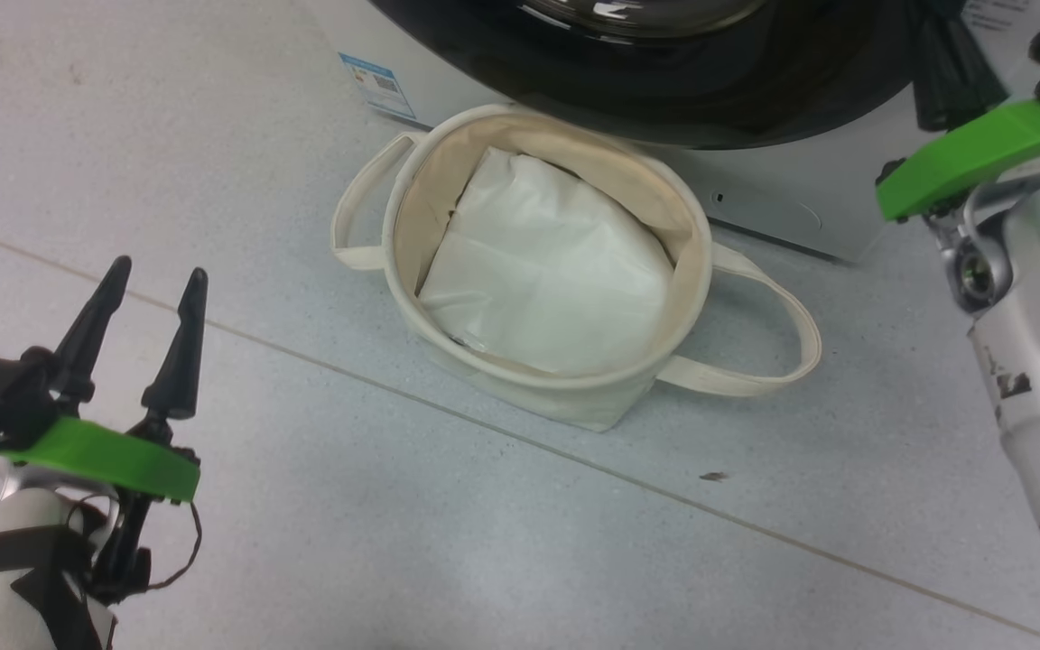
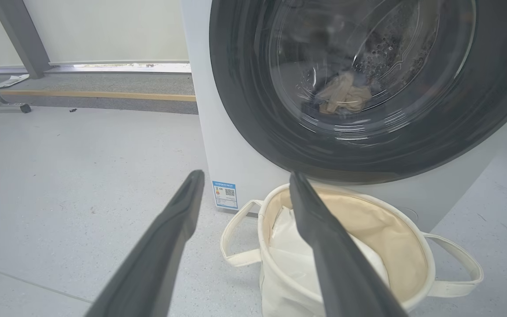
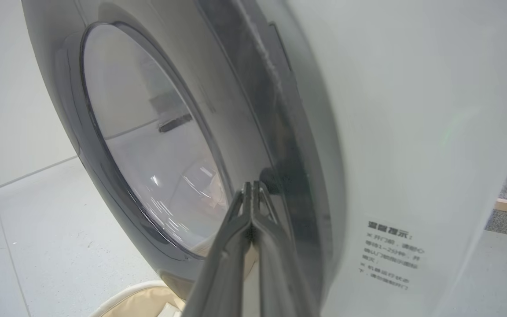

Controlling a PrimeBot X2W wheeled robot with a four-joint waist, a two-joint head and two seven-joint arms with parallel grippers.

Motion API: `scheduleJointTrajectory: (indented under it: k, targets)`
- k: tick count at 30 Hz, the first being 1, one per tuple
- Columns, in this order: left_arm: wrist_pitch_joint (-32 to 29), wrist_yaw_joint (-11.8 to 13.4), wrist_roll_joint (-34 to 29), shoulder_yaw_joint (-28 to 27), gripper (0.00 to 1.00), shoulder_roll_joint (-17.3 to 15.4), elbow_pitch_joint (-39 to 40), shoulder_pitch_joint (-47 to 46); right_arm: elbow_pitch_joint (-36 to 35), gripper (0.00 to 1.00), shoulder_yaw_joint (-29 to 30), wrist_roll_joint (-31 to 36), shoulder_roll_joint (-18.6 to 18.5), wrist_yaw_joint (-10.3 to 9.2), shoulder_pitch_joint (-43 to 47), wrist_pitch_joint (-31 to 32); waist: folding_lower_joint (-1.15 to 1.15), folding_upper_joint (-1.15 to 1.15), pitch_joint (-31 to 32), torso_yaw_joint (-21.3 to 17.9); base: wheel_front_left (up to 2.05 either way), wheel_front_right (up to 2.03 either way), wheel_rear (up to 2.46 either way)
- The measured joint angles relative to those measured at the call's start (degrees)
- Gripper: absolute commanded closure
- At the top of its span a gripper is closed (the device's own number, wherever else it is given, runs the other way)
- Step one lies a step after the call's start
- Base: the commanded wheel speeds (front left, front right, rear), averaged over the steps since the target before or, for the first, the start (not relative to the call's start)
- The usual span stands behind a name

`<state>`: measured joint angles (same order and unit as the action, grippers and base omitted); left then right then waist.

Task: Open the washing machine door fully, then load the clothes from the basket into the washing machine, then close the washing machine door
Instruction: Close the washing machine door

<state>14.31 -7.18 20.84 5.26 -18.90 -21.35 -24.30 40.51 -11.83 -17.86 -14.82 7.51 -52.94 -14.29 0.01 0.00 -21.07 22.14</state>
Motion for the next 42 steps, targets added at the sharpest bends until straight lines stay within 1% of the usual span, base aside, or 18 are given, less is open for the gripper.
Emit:
scheduleJointTrajectory:
  k: [6, 10, 13, 15, 16, 17, 18, 19, 22, 26, 30, 36, 42]
  targets:
    - [0.0, 0.0, 0.01, -0.26, 0.0, 0.09, 0.21, -0.18, 0.71, 1.0, 1.41, 0.49, -0.55, 0.09, -1.1, 0.0, -0.01, 0.0, 0.26, 0.01, 0.0, 0.0, 0.0]
    - [0.0, 0.0, 0.01, -0.99, 0.0, 0.03, 0.14, -0.19, 0.78, 1.0, 1.44, 0.76, -0.56, 0.08, -1.03, 0.0, -0.01, 0.0, 1.15, -0.75, 0.0, 0.0, 0.0]
    - [0.0, 0.0, 0.01, -1.21, 0.0, 0.03, -0.07, -0.16, -0.25, 1.0, 1.55, 0.58, -0.7, -0.01, -0.02, 0.0, 0.0, 0.0, 2.38, -1.62, 0.0, 0.0, 0.0]
    - [0.0, 0.0, 0.01, -1.54, 0.0, -0.03, -0.23, -0.07, -2.04, 1.0, 1.43, 0.52, -0.59, 0.0, 2.33, -0.01, -0.01, 0.0, 3.42, -2.39, 0.0, 0.0, 0.0]
    - [0.0, 0.0, 0.02, -1.79, 0.0, -0.13, -0.3, 0.13, -2.57, 0.82, 1.0, 0.26, -0.45, -0.01, 3.92, -0.01, -0.01, 0.0, 3.96, -2.84, 0.0, 0.0, 0.0]
    - [0.0, 0.0, 0.02, -1.99, 0.0, -0.26, -0.37, 0.42, -3.03, 0.06, 0.44, 0.12, -0.32, -0.01, 5.83, -0.01, -0.01, 0.0, 4.52, -3.37, 0.0, 0.0, 0.0]
    - [0.0, 0.0, 0.02, -2.11, 0.0, -0.38, -0.52, 0.74, -3.66, 0.0, 0.1, 0.05, -0.11, -0.01, 7.95, 0.0, -0.01, 0.0, 5.13, -3.94, 0.0, 0.0, 0.0]
    - [0.0, 0.0, 0.02, -2.11, 0.0, -0.38, -0.52, 0.74, -3.66, 0.0, 0.1, 0.05, -0.11, -0.01, 7.95, 0.0, -0.01, 0.0, 5.13, -3.94, 0.0, 0.0, 0.0]
    - [0.0, 0.0, 0.53, -2.24, 0.0, -0.9, -0.86, 1.93, -6.53, 0.0, -0.57, -0.59, 0.63, -0.01, 13.75, 0.0, -0.01, 0.0, 7.02, -5.82, 0.0, 0.0, 0.0]
    - [0.0, 0.0, 0.94, -2.71, 0.0, -1.0, -1.08, 3.97, -12.91, 0.0, -1.09, -3.53, 1.66, -0.01, 19.31, 0.0, -0.02, 0.0, 9.92, -8.63, 0.0, 0.0, 0.0]
    - [0.0, 0.0, 2.59, -2.64, 0.0, -1.11, -1.2, 6.94, -18.3, 0.0, -1.32, -4.45, 1.71, -0.01, 25.05, 0.0, -0.02, 0.0, 13.2, -11.88, 0.0, 0.0, 0.0]
    - [0.0, 0.01, 6.37, -1.7, 0.0, -1.3, -2.25, 11.58, -23.21, 0.0, -1.0, -6.83, 1.72, -0.01, 34.88, 0.0, -0.02, 0.0, 17.66, -17.31, 0.0, 0.0, 0.0]
    - [0.0, 0.01, 8.27, -1.52, 0.0, -1.76, -2.09, 13.33, -25.32, 0.0, -0.13, -7.17, 1.8, -0.01, 40.11, 0.0, -0.02, 0.0, 20.27, -22.15, 0.0, 0.0, 0.0]
